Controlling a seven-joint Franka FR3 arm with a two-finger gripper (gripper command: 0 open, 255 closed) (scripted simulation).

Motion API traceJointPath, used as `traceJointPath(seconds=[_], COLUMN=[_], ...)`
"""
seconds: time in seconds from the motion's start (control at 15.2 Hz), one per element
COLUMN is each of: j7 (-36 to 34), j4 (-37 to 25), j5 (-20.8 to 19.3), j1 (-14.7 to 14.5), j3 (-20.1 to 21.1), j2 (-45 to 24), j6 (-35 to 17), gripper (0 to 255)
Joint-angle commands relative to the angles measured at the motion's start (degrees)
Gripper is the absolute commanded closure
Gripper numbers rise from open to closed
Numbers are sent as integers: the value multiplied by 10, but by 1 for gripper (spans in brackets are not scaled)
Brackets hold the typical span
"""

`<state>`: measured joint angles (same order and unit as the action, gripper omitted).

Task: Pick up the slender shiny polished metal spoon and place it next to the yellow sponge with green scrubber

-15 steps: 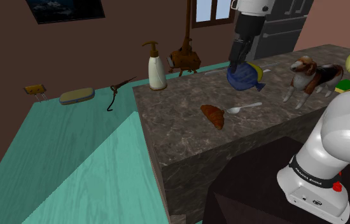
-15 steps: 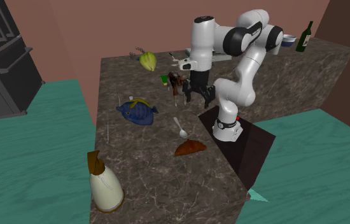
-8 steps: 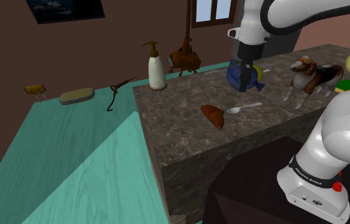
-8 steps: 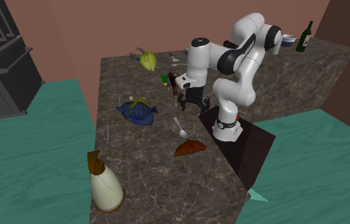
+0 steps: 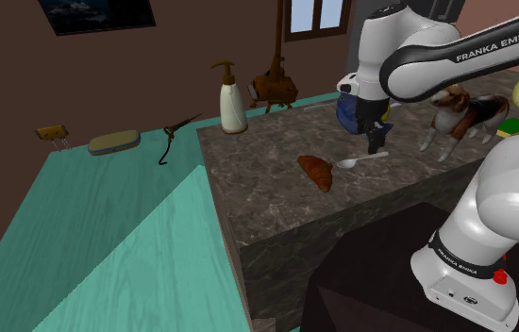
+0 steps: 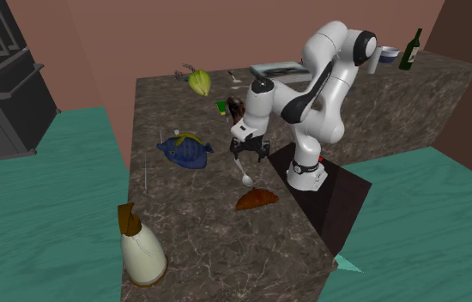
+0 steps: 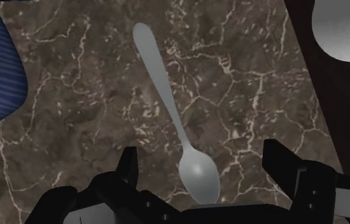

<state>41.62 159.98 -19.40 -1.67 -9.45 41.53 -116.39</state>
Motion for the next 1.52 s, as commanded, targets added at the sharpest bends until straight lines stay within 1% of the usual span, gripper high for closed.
traceJointPath(seconds=[0.0,0.07,0.26,0.53,0.59,1.12,1.19,1.45], j7=[46,65,65,60,57,57,57,57], j4=[18,26,35,50,56,56,56,56], j5=[-46,-69,-80,-97,-105,-105,-105,-105], j1=[11,18,23,33,37,36,36,36], j3=[-19,-27,-33,-43,-47,-47,-47,-47], j2=[-17,-30,-43,-69,-80,-80,-80,-80], j6=[-37,-57,-80,-122,-140,-140,-140,-140], gripper=[0,0,0,0,0,0,255,255])
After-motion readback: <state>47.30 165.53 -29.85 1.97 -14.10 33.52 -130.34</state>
